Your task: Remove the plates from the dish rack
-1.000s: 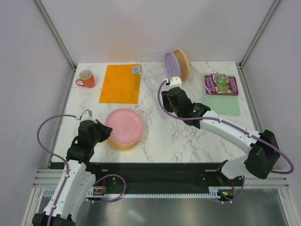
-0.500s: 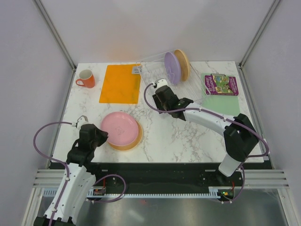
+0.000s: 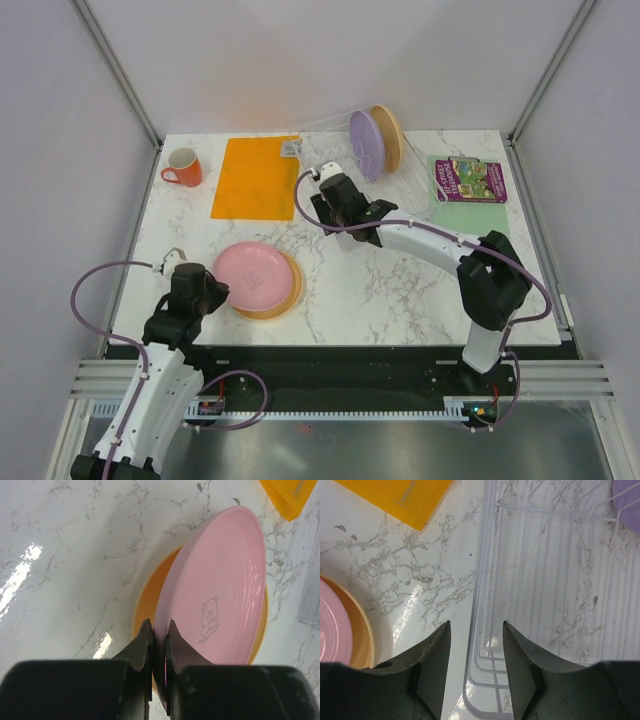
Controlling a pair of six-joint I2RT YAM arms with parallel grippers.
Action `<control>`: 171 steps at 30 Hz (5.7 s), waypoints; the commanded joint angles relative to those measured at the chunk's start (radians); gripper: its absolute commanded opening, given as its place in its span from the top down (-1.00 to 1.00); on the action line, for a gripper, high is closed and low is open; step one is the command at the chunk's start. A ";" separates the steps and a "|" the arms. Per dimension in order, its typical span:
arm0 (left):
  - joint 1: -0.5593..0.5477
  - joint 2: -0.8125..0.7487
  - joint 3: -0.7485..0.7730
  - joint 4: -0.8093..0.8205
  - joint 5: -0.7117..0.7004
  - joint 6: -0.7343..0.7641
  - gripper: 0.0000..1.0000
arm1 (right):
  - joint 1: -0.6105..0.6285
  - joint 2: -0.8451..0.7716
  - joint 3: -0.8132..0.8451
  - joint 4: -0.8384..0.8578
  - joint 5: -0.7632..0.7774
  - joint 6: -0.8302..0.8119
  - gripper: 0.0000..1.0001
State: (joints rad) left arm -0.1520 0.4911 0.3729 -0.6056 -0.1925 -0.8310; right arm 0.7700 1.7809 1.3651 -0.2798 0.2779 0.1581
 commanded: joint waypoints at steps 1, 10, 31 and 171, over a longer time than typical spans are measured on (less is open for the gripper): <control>0.003 0.009 0.020 0.015 -0.021 -0.049 0.80 | 0.000 0.064 0.072 0.019 -0.011 -0.022 -0.04; 0.003 0.023 0.032 0.018 -0.031 -0.034 -1.00 | -0.005 0.187 0.215 0.002 0.023 -0.057 1.00; 0.003 0.069 0.058 0.040 0.007 -0.019 -0.99 | -0.106 0.365 0.482 0.013 -0.034 0.167 1.00; 0.000 0.021 0.041 0.422 0.441 0.112 0.95 | -0.038 -0.603 -0.269 0.072 -0.120 0.322 -0.41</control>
State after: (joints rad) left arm -0.1543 0.5755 0.3016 0.0307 0.4236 -0.8177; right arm 0.7418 1.2621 0.9463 -0.0360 -0.0925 0.6453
